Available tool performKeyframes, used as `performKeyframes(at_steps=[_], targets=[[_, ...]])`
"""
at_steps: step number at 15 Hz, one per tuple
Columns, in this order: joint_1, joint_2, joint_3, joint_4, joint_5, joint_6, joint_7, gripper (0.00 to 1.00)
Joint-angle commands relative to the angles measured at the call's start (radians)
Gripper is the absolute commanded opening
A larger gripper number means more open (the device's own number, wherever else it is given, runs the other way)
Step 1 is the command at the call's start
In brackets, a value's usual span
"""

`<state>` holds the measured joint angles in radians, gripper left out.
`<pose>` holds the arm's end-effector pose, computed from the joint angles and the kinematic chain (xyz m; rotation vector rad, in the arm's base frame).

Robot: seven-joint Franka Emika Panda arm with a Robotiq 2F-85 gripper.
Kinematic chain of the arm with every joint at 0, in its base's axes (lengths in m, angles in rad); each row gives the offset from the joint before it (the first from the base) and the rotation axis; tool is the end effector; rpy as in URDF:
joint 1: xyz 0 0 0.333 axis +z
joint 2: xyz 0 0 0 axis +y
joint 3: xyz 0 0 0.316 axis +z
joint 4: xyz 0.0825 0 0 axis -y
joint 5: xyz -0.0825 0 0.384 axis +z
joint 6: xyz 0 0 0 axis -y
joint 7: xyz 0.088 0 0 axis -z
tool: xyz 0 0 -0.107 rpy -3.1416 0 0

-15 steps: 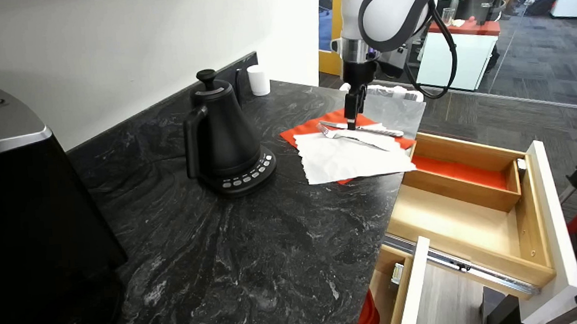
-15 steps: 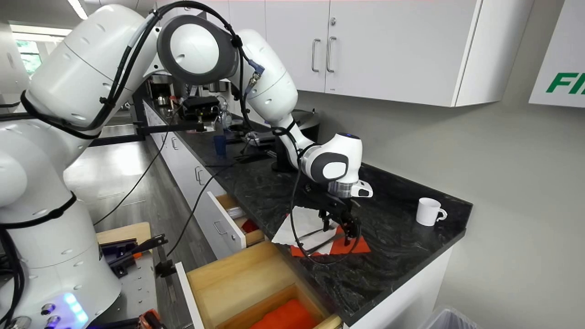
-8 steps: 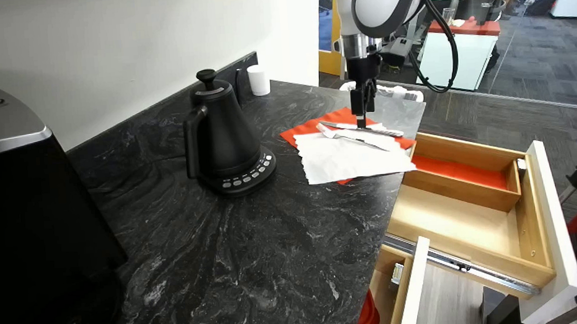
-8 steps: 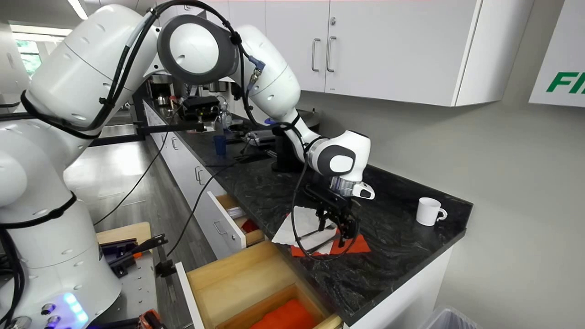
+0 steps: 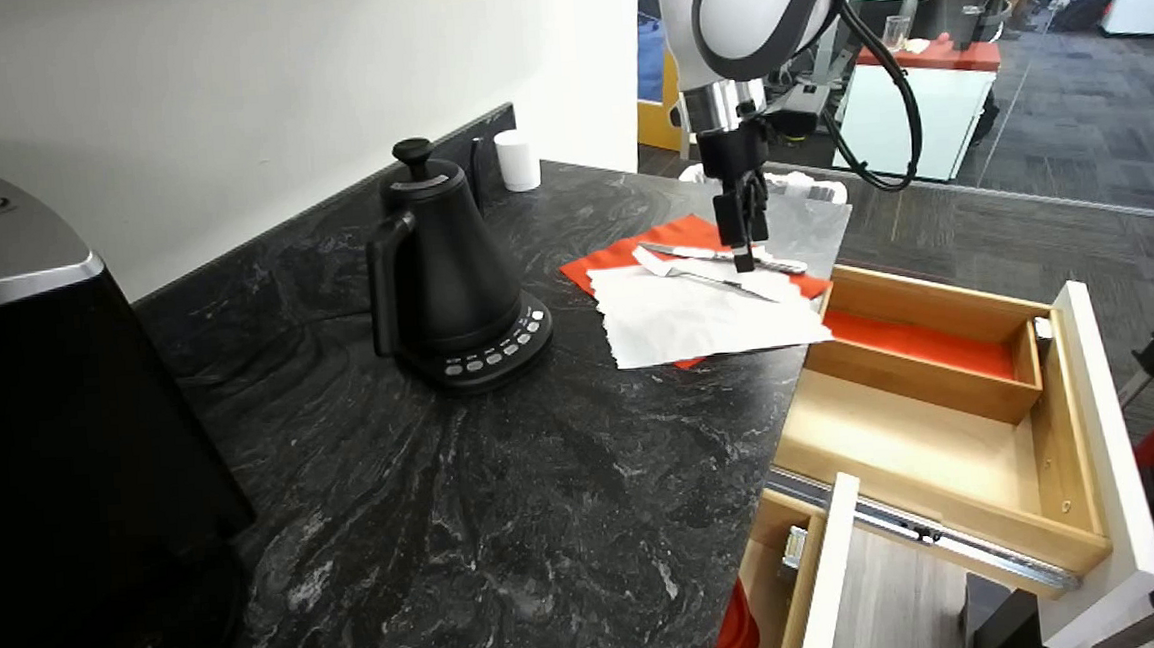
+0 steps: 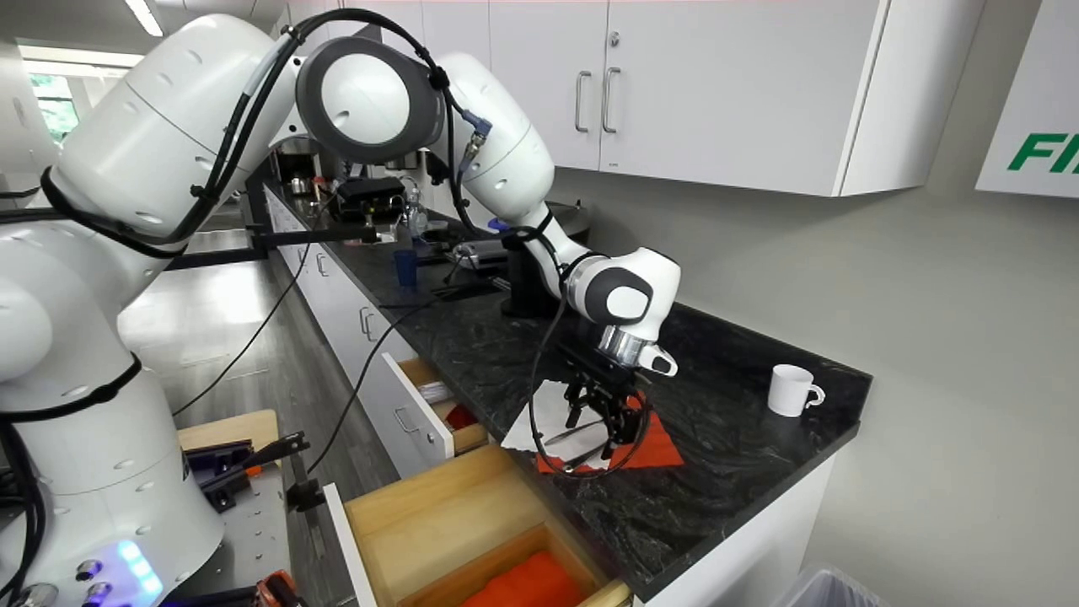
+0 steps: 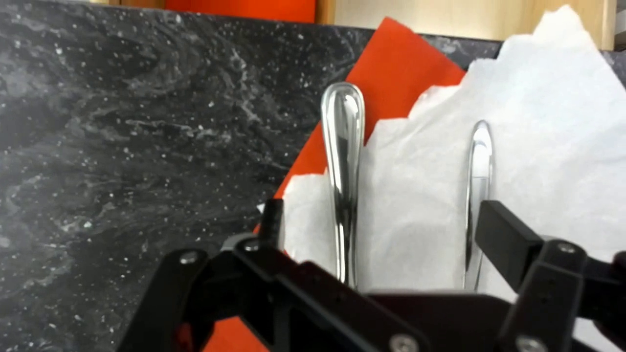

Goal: Move the knife and fork to the right compartment of the drawer respectively

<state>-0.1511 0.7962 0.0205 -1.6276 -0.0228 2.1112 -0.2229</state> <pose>0.6433 -0.0866 0.1313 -3.0483 -0.1575 0.4737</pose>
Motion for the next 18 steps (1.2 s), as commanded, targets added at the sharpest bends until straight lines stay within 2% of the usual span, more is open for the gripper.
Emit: performKeyframes(at_steps=[1, 7, 8, 9, 18], targets=[[0.004, 0.005, -0.005, 0.005, -0.006, -0.010, -0.038, 1.00], [0.008, 0.004, -0.010, -0.002, -0.019, 0.008, -0.058, 1.00], [0.008, 0.005, -0.010, 0.001, -0.020, 0.009, -0.065, 0.75], [0.007, 0.005, -0.009, 0.000, -0.023, 0.011, -0.072, 0.74], [0.005, 0.007, -0.007, 0.006, -0.023, 0.006, -0.103, 0.15]])
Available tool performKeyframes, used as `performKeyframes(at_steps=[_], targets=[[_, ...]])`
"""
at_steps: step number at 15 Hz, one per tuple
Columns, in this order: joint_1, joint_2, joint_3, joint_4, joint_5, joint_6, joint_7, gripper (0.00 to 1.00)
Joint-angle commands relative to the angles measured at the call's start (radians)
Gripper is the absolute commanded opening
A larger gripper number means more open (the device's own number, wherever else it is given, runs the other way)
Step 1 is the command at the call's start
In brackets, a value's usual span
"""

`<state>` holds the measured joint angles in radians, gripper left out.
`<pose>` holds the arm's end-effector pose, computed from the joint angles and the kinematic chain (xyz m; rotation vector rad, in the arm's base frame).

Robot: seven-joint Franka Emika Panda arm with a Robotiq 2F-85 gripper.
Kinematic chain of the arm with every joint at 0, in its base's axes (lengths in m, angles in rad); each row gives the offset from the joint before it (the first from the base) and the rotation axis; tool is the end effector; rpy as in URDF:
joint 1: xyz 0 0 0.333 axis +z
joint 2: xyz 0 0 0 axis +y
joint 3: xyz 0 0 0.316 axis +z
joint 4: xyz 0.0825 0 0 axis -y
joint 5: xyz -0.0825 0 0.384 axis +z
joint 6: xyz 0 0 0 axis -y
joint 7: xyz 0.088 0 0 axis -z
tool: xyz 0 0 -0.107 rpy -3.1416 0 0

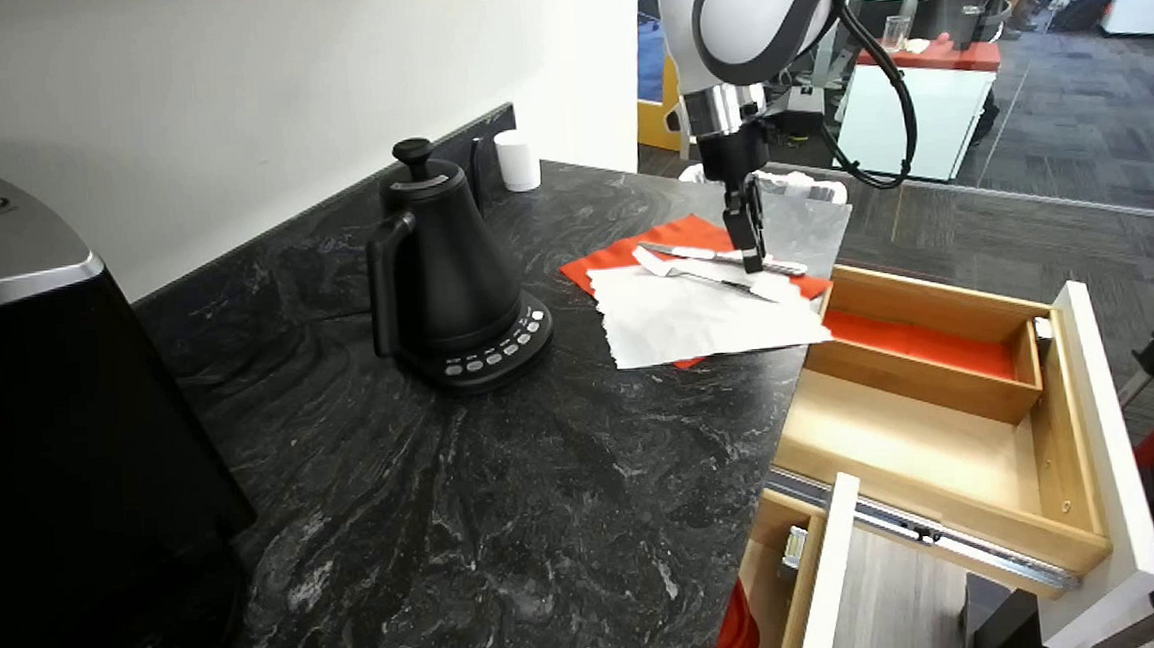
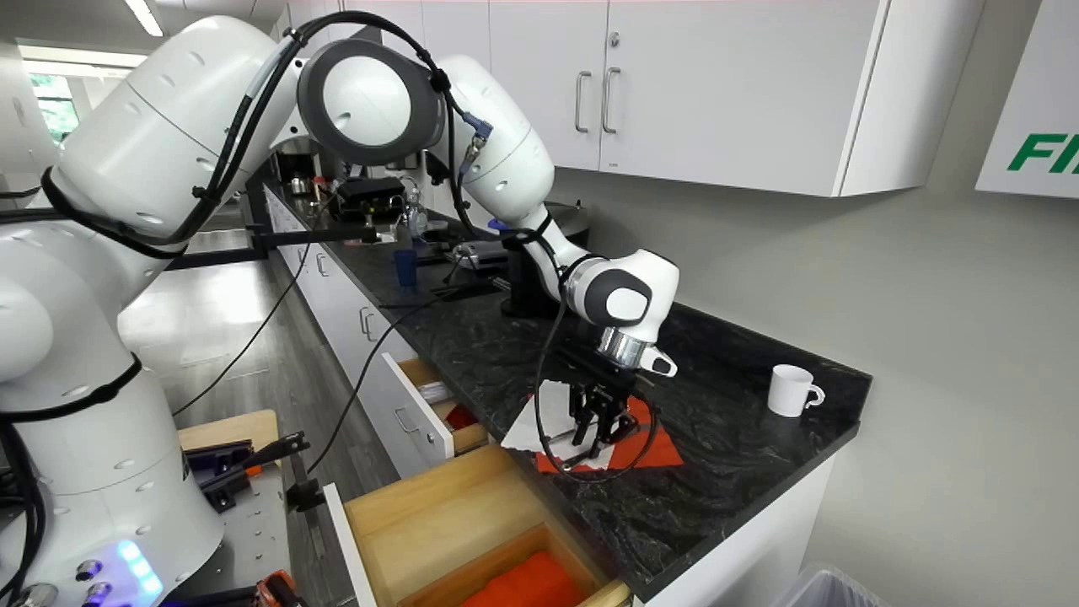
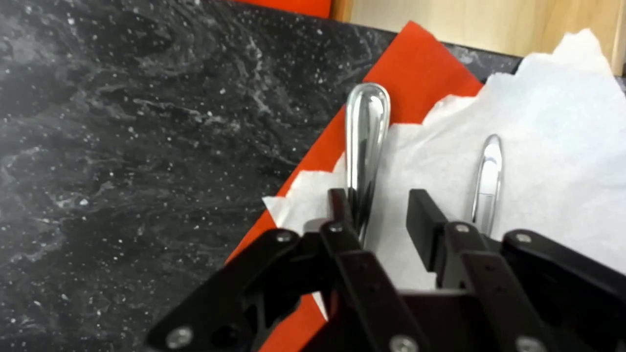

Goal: Move the knife and fork to the right compartment of the drawer respectively

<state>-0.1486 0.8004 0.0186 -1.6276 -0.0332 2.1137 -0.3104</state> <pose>0.6428 -0.0865 0.1287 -3.0326 -0.3020 0.4747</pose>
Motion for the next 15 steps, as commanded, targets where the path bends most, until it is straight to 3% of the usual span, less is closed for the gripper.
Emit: performKeyframes(at_steps=[1, 3, 9, 10, 12, 15], targets=[[0.002, 0.003, -0.005, 0.007, -0.012, 0.003, -0.017, 0.09], [0.002, 0.004, -0.005, 0.009, -0.012, 0.000, -0.019, 0.06], [0.003, 0.007, -0.010, 0.023, -0.015, -0.006, -0.014, 0.09], [0.004, 0.008, -0.010, 0.025, -0.015, -0.009, -0.012, 0.32], [0.004, 0.010, -0.012, 0.028, -0.017, -0.006, -0.012, 0.38], [0.008, 0.007, -0.018, 0.011, -0.042, 0.068, -0.022, 0.58]])
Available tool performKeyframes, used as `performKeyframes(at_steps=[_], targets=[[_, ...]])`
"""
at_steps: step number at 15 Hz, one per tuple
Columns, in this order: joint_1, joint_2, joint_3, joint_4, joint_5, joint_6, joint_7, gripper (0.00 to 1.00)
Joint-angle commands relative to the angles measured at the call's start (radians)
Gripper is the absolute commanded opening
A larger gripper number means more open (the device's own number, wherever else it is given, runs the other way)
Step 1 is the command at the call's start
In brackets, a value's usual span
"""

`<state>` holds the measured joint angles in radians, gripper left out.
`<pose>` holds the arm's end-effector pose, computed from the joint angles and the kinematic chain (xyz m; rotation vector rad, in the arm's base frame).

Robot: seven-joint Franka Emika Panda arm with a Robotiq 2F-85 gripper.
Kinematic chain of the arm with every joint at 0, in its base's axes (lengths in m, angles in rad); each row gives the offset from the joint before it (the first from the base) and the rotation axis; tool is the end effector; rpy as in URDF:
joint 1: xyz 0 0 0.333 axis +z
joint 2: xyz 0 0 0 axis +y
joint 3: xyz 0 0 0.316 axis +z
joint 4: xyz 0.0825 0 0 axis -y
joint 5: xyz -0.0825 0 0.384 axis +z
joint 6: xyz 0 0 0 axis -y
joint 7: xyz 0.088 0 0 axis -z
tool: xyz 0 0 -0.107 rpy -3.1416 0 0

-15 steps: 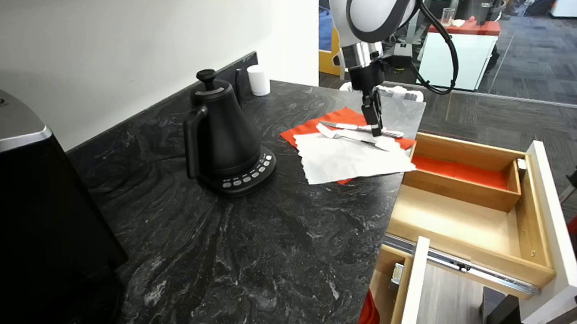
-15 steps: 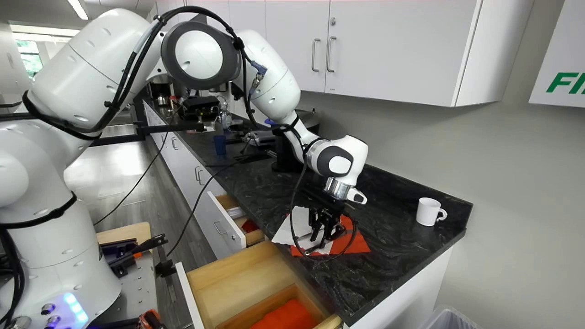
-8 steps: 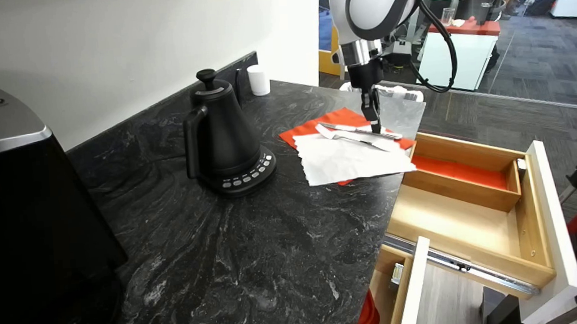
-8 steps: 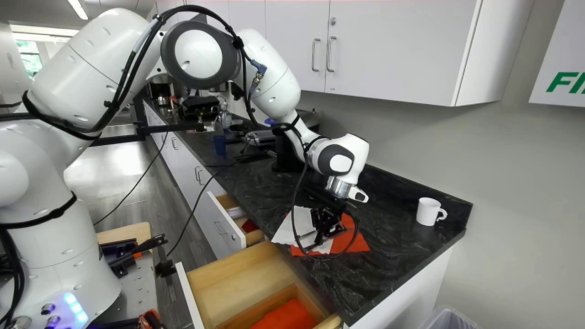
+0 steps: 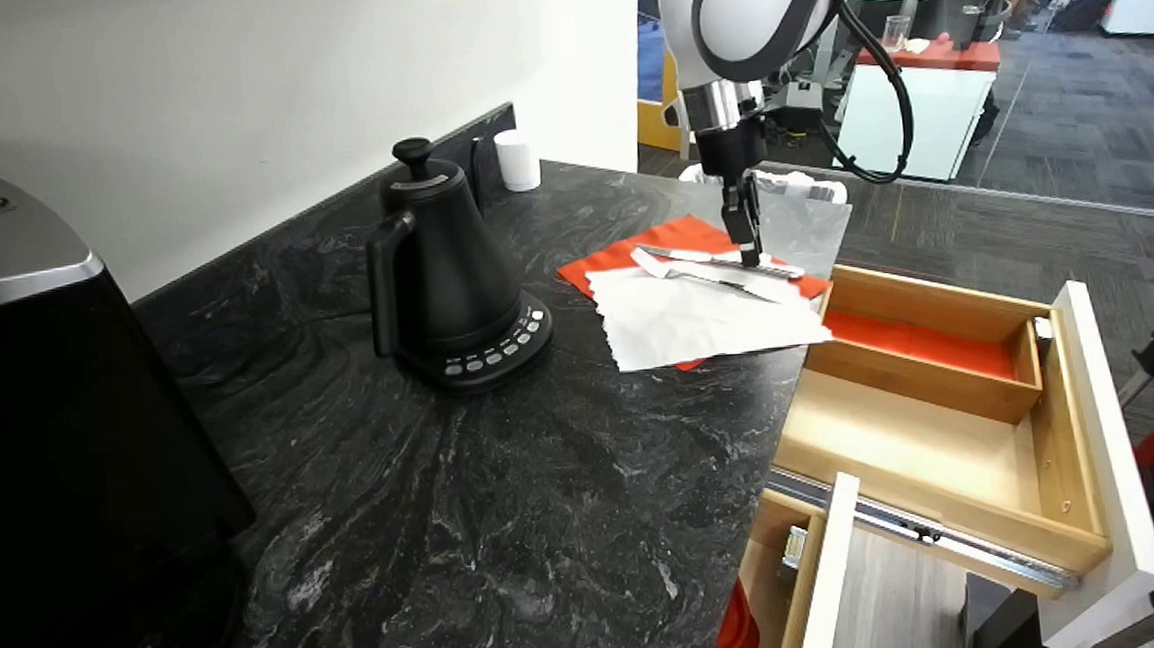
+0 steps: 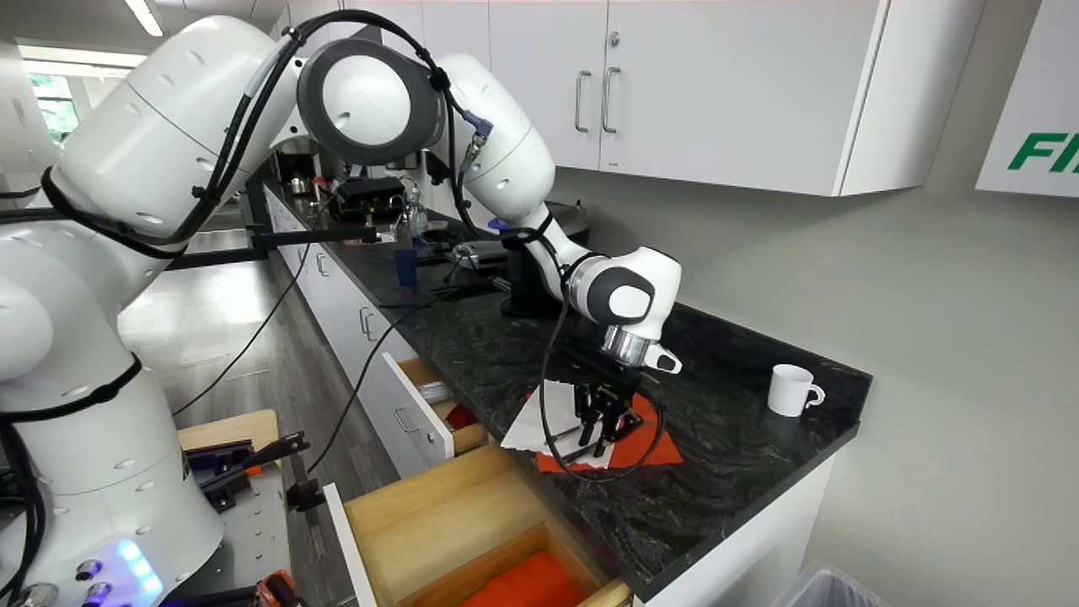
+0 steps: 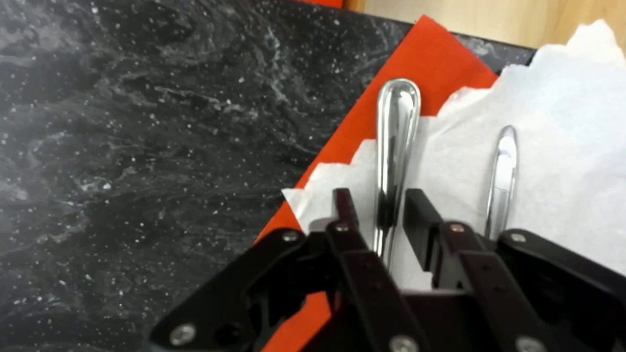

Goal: Move the knife and fork to the right compartment of the drawer respectively

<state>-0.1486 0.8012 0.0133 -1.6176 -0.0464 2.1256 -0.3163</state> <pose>0.6472 -0.0909 0.1324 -3.0515 -0.3195 0.4501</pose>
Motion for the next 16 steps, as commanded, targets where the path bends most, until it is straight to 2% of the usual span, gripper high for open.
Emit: performKeyframes(at_steps=[1, 7, 16], targets=[[0.007, 0.008, -0.012, 0.001, -0.036, 0.069, -0.017, 0.63], [0.009, 0.023, -0.021, -0.002, -0.074, 0.138, -0.007, 1.00], [0.031, 0.022, -0.041, -0.022, -0.146, 0.223, 0.006, 1.00]])
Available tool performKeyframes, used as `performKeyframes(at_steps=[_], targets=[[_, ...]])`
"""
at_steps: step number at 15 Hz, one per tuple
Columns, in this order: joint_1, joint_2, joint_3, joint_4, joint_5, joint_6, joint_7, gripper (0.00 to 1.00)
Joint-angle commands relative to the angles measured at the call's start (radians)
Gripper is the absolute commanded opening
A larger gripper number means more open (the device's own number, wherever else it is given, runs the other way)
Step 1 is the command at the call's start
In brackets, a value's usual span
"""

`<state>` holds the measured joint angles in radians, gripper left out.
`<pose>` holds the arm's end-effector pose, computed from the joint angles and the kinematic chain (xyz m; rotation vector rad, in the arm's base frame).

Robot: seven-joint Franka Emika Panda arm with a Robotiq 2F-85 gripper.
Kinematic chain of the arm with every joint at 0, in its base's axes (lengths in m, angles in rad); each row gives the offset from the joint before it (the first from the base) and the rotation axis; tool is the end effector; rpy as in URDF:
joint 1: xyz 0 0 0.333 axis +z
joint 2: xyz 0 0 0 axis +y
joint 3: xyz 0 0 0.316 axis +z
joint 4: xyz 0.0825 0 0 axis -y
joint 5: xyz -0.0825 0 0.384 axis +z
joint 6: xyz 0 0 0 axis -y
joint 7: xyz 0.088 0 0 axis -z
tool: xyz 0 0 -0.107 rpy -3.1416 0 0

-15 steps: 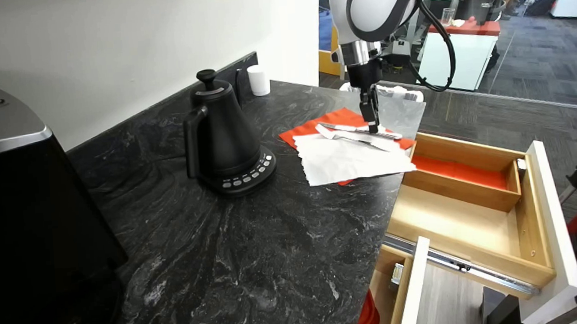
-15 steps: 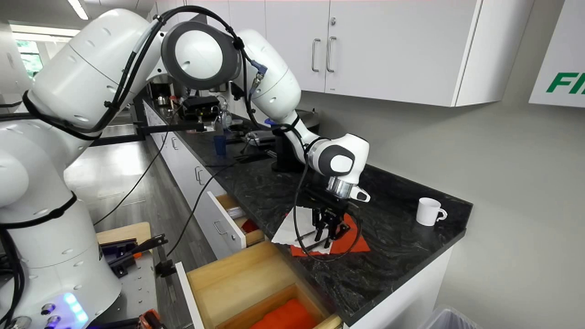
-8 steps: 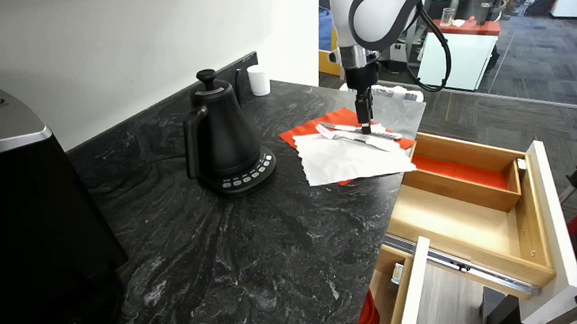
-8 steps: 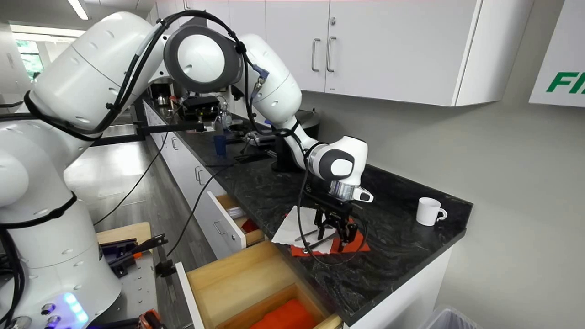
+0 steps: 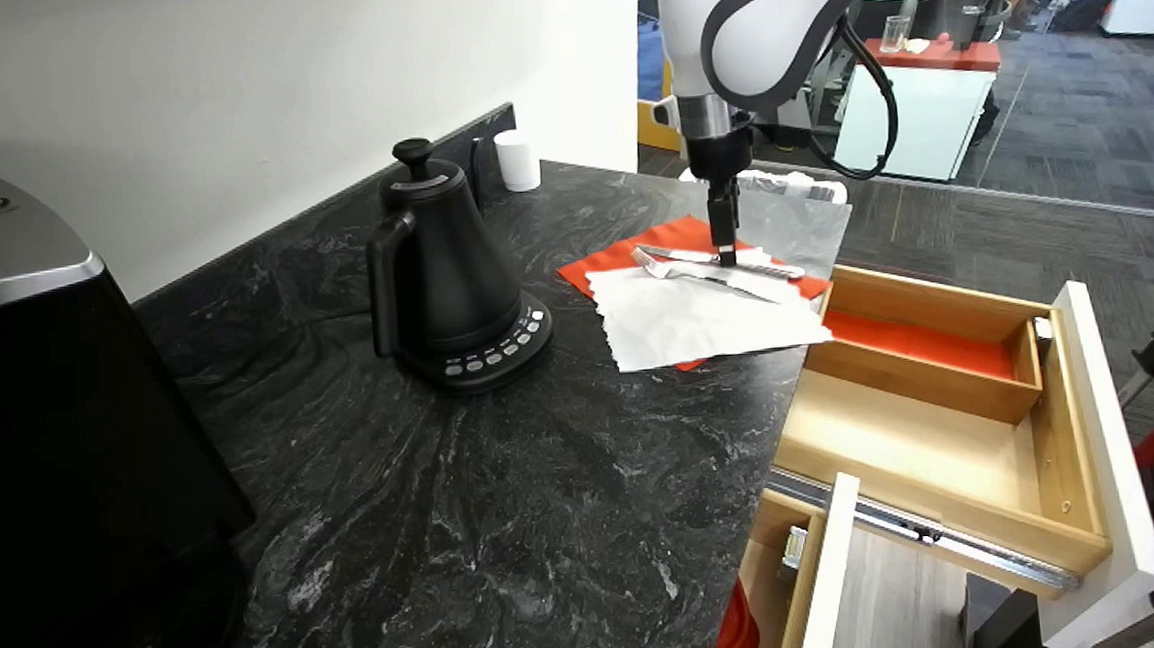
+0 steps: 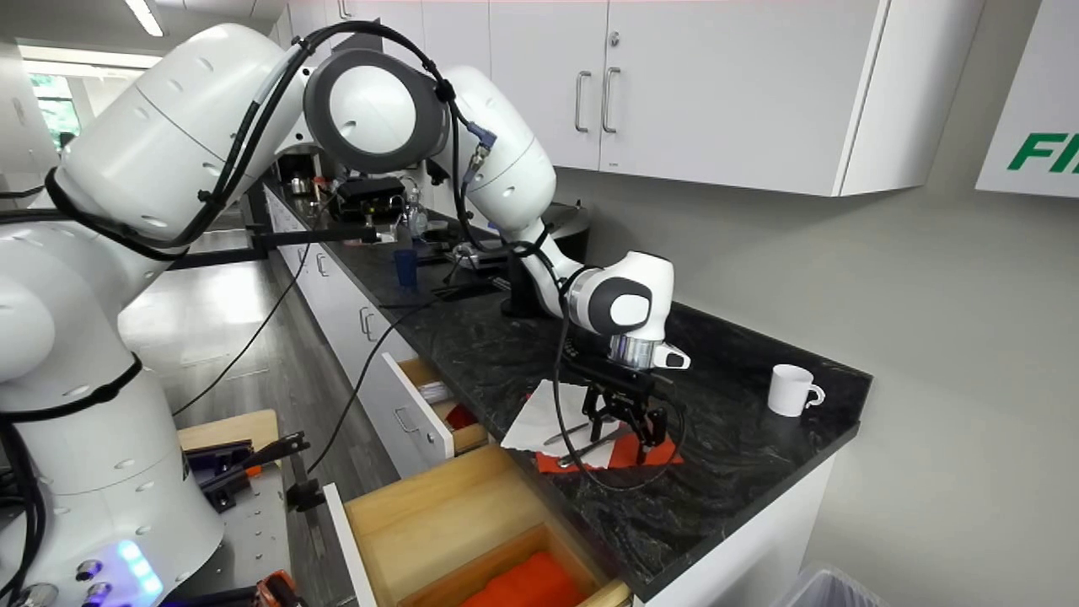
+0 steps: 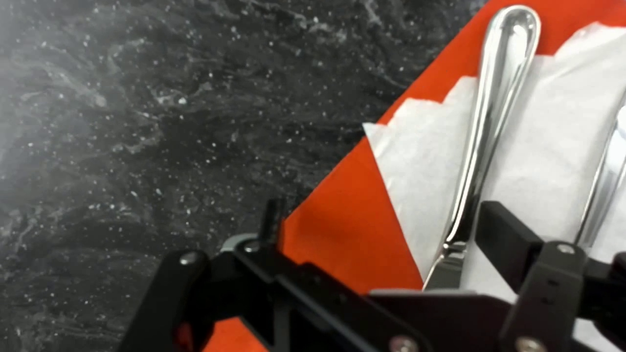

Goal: Move the knife and fork to the right compartment of the drawer respectively

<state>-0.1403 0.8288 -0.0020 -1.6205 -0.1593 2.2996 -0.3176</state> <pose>0.6613 -0.0980 0.1240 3.0231 0.4429 -0.2620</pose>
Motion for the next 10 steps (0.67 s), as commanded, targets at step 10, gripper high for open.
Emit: performKeyframes(at_steps=[10], targets=[[-0.015, -0.048, 0.040, -0.034, 0.024, 0.007, -0.082, 1.00]])
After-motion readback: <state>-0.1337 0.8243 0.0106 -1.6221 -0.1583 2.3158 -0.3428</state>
